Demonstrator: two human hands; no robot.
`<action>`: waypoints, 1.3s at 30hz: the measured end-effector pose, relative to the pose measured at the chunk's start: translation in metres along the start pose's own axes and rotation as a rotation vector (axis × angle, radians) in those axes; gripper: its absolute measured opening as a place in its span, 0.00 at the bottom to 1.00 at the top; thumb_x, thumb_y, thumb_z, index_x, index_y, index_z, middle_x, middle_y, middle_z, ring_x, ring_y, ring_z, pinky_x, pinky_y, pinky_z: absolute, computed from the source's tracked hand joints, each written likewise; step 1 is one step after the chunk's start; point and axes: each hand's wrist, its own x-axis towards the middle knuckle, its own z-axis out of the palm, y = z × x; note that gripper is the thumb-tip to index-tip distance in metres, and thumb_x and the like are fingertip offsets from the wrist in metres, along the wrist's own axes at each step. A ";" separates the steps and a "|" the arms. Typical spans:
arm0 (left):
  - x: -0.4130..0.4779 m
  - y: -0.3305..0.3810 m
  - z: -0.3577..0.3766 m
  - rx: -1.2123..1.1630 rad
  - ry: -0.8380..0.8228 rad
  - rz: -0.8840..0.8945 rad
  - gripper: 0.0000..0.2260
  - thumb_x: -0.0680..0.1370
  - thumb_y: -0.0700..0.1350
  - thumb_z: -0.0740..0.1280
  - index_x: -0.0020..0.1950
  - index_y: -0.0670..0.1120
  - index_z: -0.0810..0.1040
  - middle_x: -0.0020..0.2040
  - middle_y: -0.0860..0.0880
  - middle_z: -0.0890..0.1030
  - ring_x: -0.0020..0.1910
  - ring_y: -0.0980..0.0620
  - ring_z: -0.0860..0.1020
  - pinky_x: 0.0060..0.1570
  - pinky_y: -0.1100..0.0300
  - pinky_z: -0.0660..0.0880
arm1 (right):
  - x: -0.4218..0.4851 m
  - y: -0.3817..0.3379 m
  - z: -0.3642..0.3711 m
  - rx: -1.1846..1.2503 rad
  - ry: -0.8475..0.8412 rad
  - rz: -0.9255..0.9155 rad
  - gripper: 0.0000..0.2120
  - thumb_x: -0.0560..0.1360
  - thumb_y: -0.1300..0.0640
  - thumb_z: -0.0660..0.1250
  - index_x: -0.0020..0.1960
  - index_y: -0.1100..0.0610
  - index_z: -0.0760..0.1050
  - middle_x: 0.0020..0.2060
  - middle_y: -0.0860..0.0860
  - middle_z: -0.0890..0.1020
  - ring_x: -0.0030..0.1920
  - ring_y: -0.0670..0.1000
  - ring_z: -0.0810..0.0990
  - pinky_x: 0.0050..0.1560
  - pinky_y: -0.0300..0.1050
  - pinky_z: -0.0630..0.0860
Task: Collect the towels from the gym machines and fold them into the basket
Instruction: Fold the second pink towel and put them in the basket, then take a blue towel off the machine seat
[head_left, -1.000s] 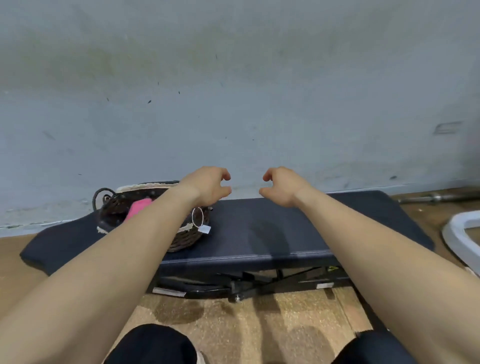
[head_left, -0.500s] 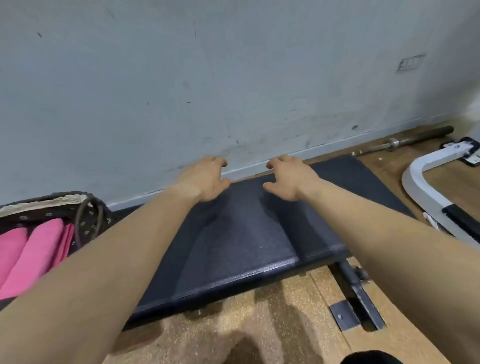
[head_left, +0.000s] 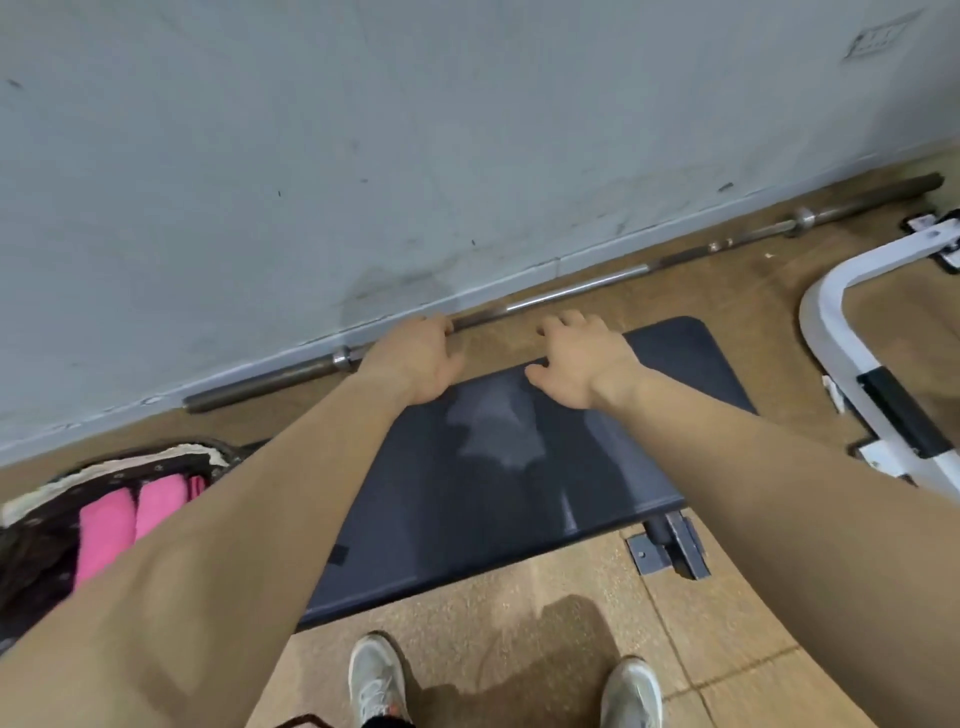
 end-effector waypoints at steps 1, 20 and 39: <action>-0.010 0.017 -0.021 -0.004 -0.010 0.000 0.18 0.79 0.51 0.63 0.67 0.45 0.75 0.63 0.42 0.78 0.60 0.41 0.76 0.59 0.50 0.74 | -0.015 0.004 -0.024 0.014 -0.001 0.000 0.29 0.78 0.44 0.61 0.75 0.56 0.64 0.71 0.56 0.68 0.71 0.60 0.66 0.67 0.57 0.68; -0.198 0.412 -0.246 0.087 -0.157 0.349 0.25 0.80 0.53 0.62 0.75 0.46 0.67 0.72 0.45 0.71 0.68 0.45 0.72 0.66 0.53 0.70 | -0.378 0.212 -0.339 0.345 0.133 0.436 0.31 0.78 0.43 0.64 0.75 0.58 0.63 0.71 0.60 0.69 0.68 0.62 0.70 0.67 0.57 0.71; -0.264 0.742 -0.208 0.309 -0.240 1.055 0.26 0.80 0.52 0.65 0.77 0.49 0.64 0.74 0.47 0.69 0.71 0.45 0.70 0.67 0.49 0.69 | -0.630 0.380 -0.354 0.469 0.434 1.124 0.27 0.77 0.45 0.65 0.72 0.56 0.66 0.65 0.59 0.73 0.63 0.62 0.73 0.62 0.57 0.73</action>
